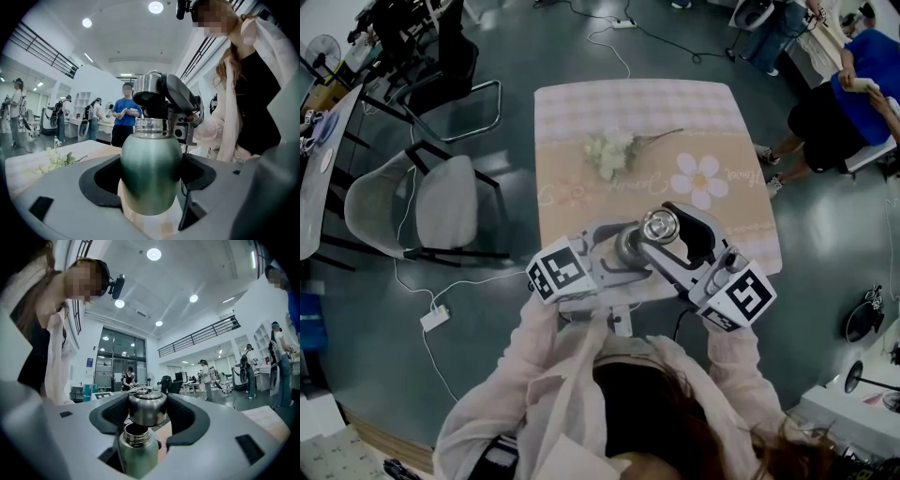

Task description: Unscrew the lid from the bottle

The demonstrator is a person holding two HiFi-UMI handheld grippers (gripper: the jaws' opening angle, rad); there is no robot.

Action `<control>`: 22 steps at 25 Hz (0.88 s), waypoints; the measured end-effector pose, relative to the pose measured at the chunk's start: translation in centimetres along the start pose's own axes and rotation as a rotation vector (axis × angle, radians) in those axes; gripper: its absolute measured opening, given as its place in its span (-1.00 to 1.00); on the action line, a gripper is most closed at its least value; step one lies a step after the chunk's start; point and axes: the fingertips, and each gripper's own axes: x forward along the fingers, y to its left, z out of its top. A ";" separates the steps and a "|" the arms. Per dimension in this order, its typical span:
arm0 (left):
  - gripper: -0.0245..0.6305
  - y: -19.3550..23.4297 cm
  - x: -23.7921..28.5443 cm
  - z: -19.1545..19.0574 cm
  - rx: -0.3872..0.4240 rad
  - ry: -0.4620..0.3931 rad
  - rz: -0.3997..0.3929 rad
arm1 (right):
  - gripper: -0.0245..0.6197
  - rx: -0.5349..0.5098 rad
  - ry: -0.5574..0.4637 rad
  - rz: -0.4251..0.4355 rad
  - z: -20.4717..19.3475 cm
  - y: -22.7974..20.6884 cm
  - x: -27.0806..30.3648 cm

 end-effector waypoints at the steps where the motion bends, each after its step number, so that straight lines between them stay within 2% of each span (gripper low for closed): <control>1: 0.23 0.2 -0.1 0.0 -0.003 -0.002 0.014 | -0.08 -0.004 -0.004 -0.018 0.2 -0.4 -0.1; 9: 0.23 3.1 -1.3 0.2 -0.010 0.005 0.216 | -0.08 -0.002 -0.004 -0.198 0.1 -3.8 -1.6; 16: 0.23 6.2 -3.3 1.4 -0.043 -0.063 0.423 | -0.08 0.025 0.023 -0.337 -1.3 -6.2 -3.3; 22: 0.23 7.8 -4.4 1.4 -0.054 -0.088 0.535 | -0.08 0.064 0.054 -0.435 -3.5 -7.7 -5.2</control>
